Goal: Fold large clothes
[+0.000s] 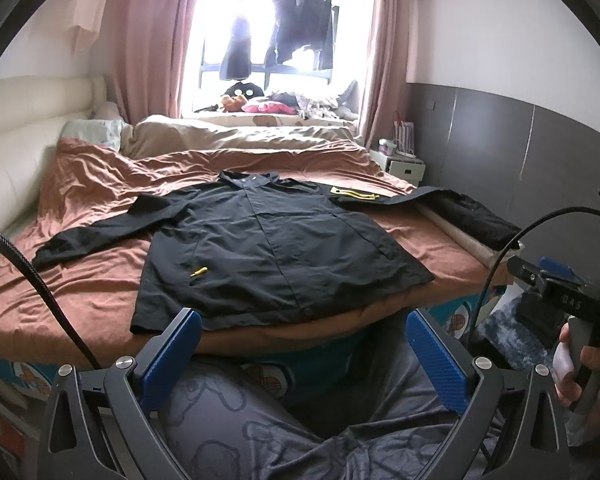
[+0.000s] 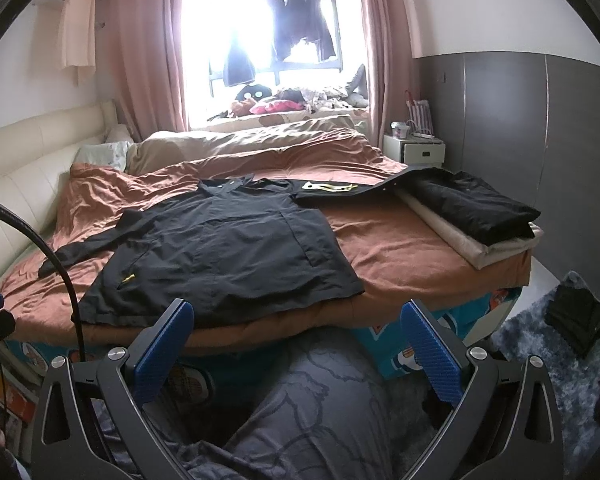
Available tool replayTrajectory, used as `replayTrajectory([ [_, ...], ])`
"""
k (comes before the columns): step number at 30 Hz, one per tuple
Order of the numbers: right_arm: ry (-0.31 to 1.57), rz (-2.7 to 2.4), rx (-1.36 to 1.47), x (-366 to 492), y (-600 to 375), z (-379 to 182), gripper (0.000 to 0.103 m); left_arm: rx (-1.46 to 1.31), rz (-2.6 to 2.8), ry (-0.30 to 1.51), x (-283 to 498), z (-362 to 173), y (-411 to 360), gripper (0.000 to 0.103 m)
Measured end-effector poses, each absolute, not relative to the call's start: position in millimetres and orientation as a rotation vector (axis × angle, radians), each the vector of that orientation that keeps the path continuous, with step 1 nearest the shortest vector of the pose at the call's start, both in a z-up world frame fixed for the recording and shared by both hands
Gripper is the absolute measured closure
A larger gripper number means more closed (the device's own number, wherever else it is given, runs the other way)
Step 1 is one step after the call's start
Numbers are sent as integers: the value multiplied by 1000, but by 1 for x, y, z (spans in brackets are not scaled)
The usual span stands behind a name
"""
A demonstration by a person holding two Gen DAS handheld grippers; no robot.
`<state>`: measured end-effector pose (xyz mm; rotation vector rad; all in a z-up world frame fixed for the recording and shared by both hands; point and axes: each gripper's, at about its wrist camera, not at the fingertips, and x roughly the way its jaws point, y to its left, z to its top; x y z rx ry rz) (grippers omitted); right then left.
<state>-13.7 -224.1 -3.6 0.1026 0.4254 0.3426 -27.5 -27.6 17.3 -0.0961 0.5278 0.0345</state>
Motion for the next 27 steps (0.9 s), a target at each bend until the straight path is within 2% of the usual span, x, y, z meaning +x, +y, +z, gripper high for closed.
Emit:
replayTrajectory([
  [27, 412, 337, 79, -20, -217, -8, 0, -100, 53, 499, -37, 17, -25, 0],
])
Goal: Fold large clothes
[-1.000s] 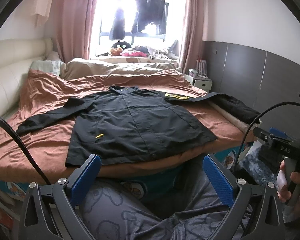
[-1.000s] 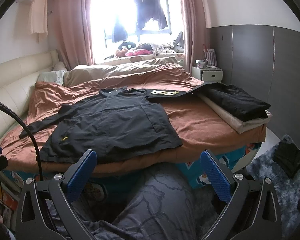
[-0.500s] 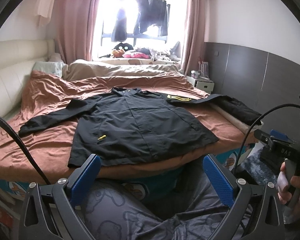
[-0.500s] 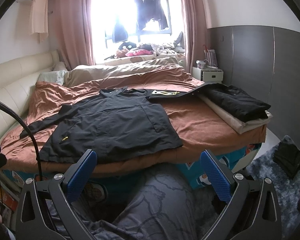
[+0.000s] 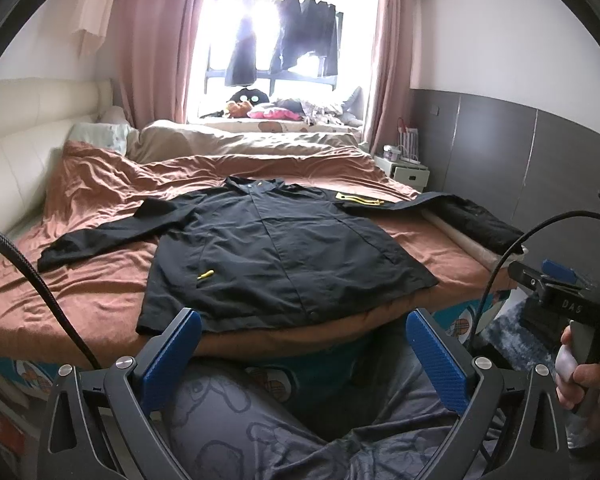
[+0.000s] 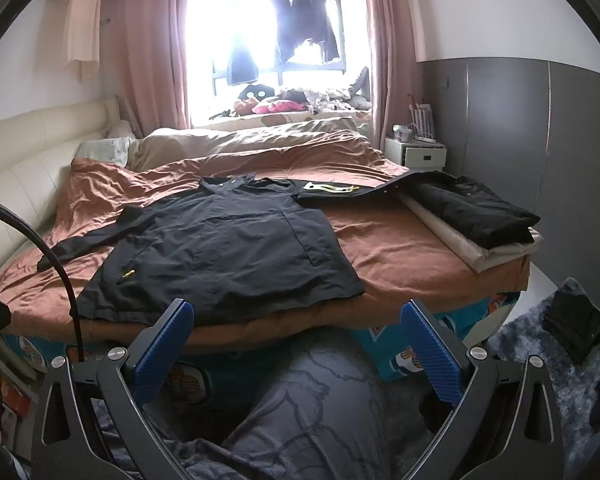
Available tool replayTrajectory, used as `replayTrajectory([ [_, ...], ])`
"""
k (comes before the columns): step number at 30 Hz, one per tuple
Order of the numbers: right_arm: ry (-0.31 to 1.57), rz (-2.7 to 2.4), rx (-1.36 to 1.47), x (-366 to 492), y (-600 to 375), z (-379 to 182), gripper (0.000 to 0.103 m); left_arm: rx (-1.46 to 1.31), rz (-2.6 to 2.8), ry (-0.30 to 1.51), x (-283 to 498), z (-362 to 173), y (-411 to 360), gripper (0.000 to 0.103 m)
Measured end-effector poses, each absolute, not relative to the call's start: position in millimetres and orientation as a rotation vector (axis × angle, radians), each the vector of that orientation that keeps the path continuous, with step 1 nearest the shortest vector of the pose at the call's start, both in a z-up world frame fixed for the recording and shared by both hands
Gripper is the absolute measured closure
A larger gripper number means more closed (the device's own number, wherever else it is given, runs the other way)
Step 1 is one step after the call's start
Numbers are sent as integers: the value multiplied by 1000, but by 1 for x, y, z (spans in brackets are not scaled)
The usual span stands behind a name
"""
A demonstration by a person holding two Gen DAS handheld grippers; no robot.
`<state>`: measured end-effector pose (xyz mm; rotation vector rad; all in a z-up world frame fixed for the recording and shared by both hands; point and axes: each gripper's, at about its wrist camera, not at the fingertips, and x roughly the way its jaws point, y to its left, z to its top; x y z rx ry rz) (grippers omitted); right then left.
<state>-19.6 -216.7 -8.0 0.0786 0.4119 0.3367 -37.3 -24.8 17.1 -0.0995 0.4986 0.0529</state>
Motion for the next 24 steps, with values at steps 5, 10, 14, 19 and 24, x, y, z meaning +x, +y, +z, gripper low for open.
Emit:
replayTrajectory([
  [5, 404, 332, 74, -22, -216, -8, 0, -113, 59, 499, -38, 14, -21, 0],
  [10, 398, 321, 64, -23, -214, -9, 0, -106, 77, 494, -39, 13, -19, 0],
  [14, 396, 317, 55, -23, -211, -10, 0, -70, 113, 481, -39, 13, -23, 0],
  [19, 395, 329, 49, -21, -208, -13, 0, -73, 102, 475, -40, 11, -22, 0],
  [24, 399, 343, 40, -16, -206, -15, 0, -84, 86, 465, -41, 11, -15, 0],
])
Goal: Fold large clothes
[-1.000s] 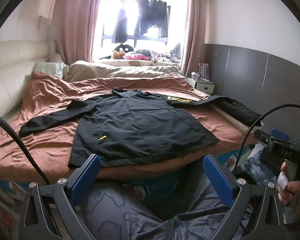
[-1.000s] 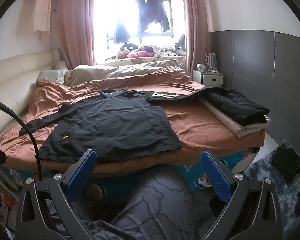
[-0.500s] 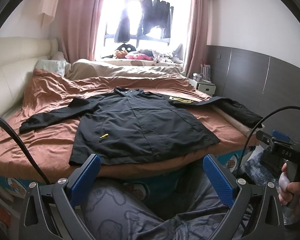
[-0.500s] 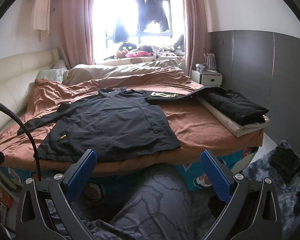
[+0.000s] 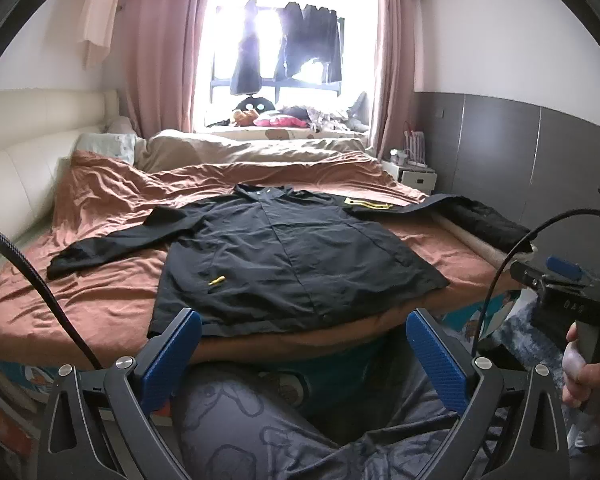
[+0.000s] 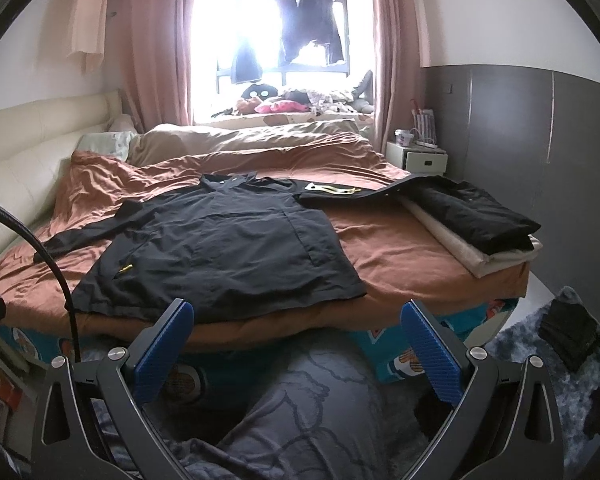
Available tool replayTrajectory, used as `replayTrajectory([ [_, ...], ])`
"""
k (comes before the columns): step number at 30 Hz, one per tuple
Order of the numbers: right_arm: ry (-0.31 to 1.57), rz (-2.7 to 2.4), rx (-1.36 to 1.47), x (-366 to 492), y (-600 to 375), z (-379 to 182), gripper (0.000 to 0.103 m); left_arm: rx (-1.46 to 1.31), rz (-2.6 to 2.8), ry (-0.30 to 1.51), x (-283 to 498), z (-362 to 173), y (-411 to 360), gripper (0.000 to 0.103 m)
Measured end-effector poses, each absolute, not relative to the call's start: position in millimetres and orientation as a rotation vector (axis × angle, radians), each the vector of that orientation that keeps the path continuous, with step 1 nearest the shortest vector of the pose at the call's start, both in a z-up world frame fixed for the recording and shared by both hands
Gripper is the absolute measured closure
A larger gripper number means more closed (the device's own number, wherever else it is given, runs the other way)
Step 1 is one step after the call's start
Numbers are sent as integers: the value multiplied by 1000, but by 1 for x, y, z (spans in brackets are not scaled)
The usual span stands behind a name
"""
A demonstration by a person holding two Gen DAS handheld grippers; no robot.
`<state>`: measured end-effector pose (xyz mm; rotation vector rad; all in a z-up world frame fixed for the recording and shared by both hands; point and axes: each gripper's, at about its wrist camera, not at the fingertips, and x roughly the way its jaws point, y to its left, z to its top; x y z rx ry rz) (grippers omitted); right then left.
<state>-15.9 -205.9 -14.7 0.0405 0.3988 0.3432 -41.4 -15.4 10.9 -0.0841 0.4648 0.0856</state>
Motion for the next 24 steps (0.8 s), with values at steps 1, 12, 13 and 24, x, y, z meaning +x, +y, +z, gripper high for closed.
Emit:
replayTrajectory([
  [1, 398, 343, 37, -15, -206, -15, 0, -86, 83, 466, -41, 11, -14, 0],
  [12, 416, 358, 21, 22, -187, -15, 0, -98, 124, 497, -16, 9, 18, 0],
  [13, 417, 360, 18, 27, -184, -14, 0, -98, 132, 504, -13, 7, 21, 0],
  [24, 455, 427, 18, 96, -141, -11, 0, -138, 265, 546, 20, -3, 88, 0],
])
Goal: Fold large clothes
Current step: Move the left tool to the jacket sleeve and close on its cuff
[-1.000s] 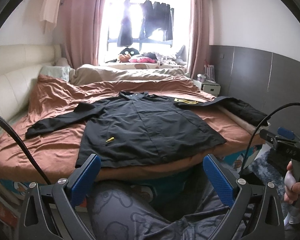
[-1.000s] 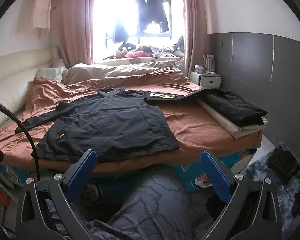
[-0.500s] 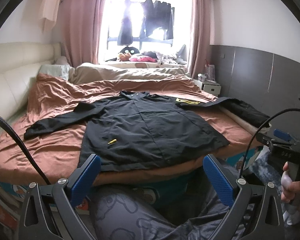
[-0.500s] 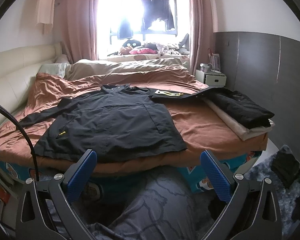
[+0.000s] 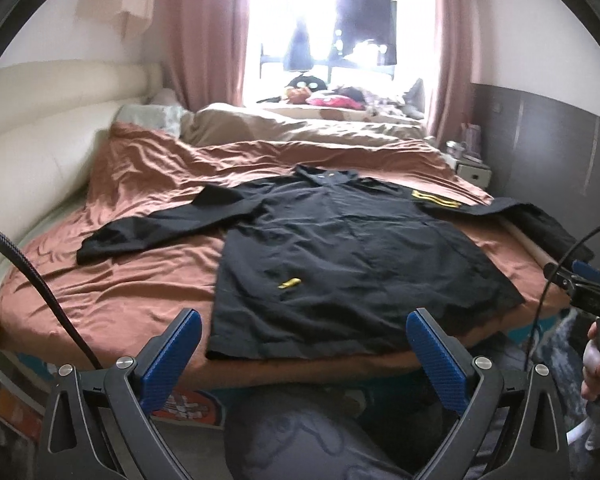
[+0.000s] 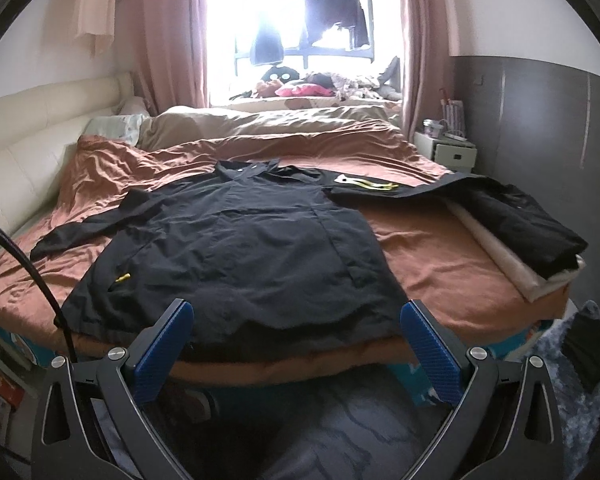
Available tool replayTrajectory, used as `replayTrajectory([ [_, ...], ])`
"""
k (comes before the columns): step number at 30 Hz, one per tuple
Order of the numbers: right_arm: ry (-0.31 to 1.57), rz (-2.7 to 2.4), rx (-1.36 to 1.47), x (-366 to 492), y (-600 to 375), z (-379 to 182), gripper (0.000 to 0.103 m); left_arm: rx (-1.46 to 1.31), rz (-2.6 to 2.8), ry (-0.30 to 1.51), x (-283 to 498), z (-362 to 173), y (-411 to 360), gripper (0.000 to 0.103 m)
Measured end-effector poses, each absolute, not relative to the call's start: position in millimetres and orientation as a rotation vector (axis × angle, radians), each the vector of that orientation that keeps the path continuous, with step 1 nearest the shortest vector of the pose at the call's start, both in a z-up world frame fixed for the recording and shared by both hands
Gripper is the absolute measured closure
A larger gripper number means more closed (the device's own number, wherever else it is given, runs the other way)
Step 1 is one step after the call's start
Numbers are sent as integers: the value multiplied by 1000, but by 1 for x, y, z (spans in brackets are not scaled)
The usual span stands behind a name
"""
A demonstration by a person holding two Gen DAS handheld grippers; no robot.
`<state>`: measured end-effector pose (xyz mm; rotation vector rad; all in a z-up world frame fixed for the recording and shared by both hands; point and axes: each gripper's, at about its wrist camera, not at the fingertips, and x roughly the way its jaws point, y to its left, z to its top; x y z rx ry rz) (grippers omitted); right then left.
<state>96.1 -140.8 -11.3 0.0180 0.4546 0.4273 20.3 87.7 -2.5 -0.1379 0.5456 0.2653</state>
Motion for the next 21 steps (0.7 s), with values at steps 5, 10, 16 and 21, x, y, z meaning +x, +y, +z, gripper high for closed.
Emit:
replayTrajectory([
  [5, 471, 466, 29, 128, -123, -6, 0, -178, 344, 571, 37, -7, 132, 1],
  [10, 488, 516, 33, 157, -107, -4, 0, -210, 428, 608, 53, -14, 178, 4],
  [16, 510, 554, 31, 189, -88, 1, 0, -228, 539, 641, 69, -17, 225, 4],
  [21, 533, 619, 21, 222, -59, 12, 0, -275, 593, 669, 81, -18, 267, 4],
])
